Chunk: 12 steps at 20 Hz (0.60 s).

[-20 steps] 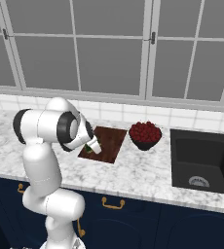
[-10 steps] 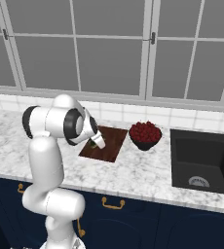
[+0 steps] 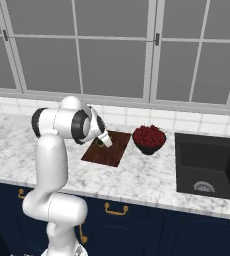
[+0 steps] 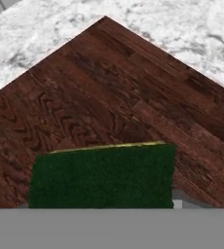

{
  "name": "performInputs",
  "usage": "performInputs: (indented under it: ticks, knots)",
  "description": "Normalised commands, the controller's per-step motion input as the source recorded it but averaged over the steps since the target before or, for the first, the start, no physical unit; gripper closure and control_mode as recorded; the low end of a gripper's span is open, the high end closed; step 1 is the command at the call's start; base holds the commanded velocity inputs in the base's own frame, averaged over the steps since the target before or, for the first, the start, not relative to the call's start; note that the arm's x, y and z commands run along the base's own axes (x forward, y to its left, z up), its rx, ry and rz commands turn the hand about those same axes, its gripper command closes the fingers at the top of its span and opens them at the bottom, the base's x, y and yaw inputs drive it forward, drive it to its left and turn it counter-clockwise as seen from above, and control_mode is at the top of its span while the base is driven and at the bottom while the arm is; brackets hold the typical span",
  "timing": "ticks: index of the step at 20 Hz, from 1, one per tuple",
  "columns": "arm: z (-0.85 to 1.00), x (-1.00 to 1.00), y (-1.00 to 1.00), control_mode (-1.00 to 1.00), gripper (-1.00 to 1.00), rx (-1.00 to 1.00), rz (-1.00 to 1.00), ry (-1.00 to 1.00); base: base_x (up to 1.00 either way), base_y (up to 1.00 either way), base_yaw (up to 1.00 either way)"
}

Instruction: Pick up the sponge from the counter and clean the cutting board by briefly scrubbing or pressing down on the cutting board. Once finished, release the sponge.

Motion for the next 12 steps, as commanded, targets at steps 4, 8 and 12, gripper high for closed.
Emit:
performInputs:
  ticks: [4, 8, 12]
  knots:
    - [-0.43, 0.12, -0.42, -1.0, 1.0, 0.0, -0.02, -0.13, 0.0, 0.0, 0.0]
    - [-0.38, 0.01, -0.79, -1.0, 1.0, 0.0, -0.05, -0.08, 0.0, 0.0, 0.0]
    - [-0.4, 0.0, -0.69, -1.0, 1.0, 0.0, -0.07, -0.09, 0.0, 0.0, 0.0]
